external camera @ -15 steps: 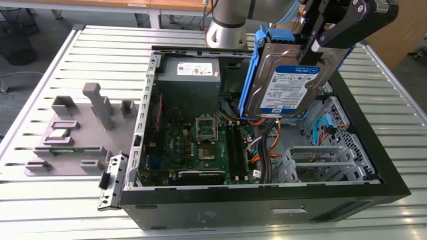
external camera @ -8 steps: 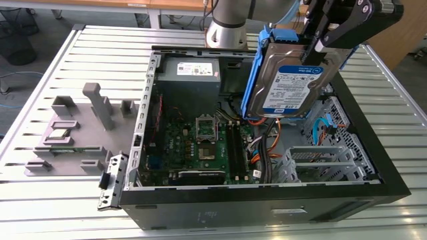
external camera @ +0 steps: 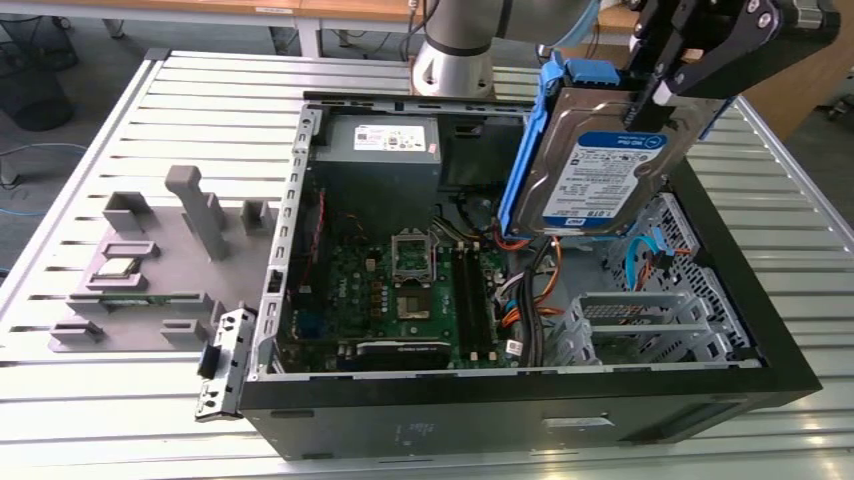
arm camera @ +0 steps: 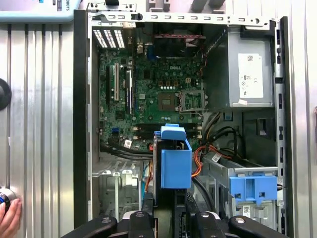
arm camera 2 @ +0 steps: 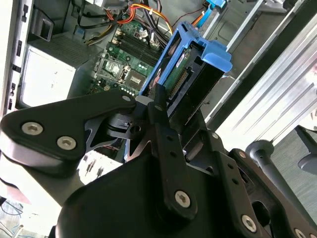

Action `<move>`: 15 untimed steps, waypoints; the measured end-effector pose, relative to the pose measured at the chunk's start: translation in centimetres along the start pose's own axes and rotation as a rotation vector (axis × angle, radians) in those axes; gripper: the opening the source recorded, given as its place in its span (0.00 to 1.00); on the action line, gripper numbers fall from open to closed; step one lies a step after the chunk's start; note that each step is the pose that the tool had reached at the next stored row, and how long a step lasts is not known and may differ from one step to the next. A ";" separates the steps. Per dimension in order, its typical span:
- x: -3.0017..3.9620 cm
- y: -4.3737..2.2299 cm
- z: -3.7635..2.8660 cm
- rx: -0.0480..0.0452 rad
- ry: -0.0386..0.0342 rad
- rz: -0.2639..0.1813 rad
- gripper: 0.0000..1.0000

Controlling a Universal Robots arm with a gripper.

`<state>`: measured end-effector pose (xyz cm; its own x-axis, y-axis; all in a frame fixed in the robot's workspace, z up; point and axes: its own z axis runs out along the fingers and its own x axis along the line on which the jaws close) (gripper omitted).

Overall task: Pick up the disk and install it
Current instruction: 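Pick up the disk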

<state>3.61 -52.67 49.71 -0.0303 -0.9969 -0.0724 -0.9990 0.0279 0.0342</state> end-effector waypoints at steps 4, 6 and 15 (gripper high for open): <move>-0.03 -1.02 -0.03 0.0000 0.0001 0.000 0.35; -0.04 -1.47 -0.04 0.0000 -0.0001 0.000 0.35; 0.05 -1.72 -0.05 0.0000 0.0000 0.000 0.35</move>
<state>5.33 -52.78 49.70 -0.0304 -0.9969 -0.0724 -0.9990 0.0279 0.0342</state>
